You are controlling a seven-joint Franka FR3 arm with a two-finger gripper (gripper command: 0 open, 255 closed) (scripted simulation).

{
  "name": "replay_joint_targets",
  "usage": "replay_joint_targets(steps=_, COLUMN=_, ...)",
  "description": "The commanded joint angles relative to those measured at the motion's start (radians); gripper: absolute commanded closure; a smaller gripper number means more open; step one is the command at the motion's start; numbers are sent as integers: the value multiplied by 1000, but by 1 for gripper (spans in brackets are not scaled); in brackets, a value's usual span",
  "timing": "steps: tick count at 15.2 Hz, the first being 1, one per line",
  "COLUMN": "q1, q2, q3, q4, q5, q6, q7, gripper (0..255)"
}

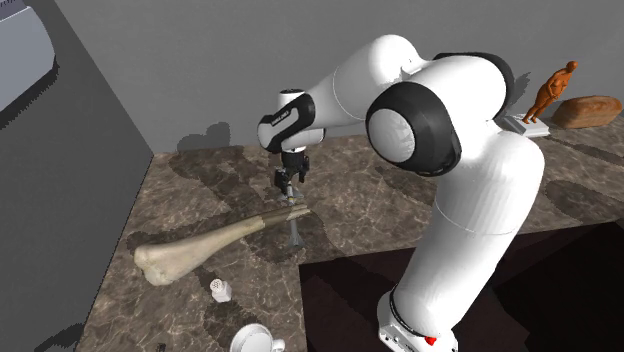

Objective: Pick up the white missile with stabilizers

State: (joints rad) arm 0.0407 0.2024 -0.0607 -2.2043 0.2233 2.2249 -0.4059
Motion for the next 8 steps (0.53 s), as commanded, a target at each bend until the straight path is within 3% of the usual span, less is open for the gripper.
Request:
replay_joint_targets(steps=1, q1=1, q2=30, q3=3, q4=4, q5=7, q6=24, q7=-7, gripper=0)
replay_joint_targets(steps=8, q1=-1, q2=77, q3=7, q4=-2, q5=21, q6=76, q7=-22, gripper=0)
